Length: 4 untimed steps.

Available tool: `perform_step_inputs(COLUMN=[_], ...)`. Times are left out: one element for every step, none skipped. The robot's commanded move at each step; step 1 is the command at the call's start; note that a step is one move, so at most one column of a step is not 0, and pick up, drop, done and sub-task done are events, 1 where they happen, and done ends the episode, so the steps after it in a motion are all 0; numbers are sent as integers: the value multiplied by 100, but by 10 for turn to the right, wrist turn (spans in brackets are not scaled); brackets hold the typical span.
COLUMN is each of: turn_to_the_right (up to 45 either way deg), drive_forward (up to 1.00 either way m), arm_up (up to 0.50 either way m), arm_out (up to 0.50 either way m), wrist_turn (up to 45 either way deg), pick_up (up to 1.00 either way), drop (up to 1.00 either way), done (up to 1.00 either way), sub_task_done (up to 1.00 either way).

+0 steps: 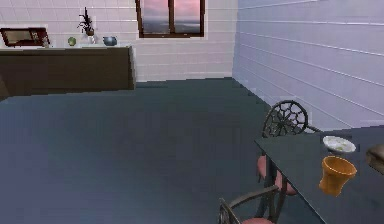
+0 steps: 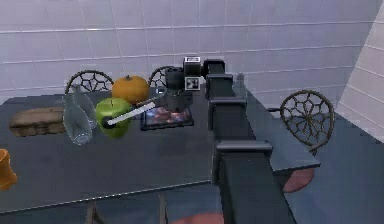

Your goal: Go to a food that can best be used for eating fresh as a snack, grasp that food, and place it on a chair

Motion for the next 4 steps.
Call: perform_step_inputs(turn_to_the_right=[0, 0, 0, -450], drive_forward=[0, 0, 0, 0], arm_up=[0, 0, 0, 0], arm_out=[0, 0, -30, 0], wrist_turn=[-450, -240, 0, 0], pick_up=[0, 0, 0, 0], drop=[0, 0, 0, 0], done=[0, 0, 0, 0], sub_task_done=[0, 0, 0, 0])
